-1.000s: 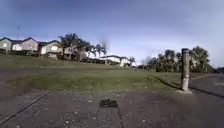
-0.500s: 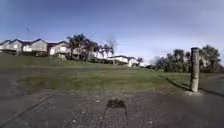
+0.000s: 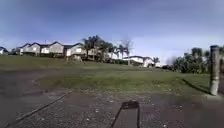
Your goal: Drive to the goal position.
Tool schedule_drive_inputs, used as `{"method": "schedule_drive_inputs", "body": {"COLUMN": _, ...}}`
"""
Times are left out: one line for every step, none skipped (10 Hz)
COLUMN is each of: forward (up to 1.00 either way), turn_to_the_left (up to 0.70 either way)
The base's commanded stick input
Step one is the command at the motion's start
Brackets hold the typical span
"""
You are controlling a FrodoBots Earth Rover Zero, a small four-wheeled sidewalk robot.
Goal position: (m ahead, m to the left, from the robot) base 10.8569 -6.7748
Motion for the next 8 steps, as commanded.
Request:
{"method": "schedule_drive_inputs", "body": {"forward": 0.00, "turn_to_the_left": 0.45}}
{"method": "schedule_drive_inputs", "body": {"forward": 0.00, "turn_to_the_left": 0.45}}
{"method": "schedule_drive_inputs", "body": {"forward": 0.00, "turn_to_the_left": 0.45}}
{"method": "schedule_drive_inputs", "body": {"forward": 0.00, "turn_to_the_left": 0.45}}
{"method": "schedule_drive_inputs", "body": {"forward": 0.00, "turn_to_the_left": 0.45}}
{"method": "schedule_drive_inputs", "body": {"forward": 0.00, "turn_to_the_left": 0.45}}
{"method": "schedule_drive_inputs", "body": {"forward": 0.00, "turn_to_the_left": 0.45}}
{"method": "schedule_drive_inputs", "body": {"forward": 0.00, "turn_to_the_left": 0.45}}
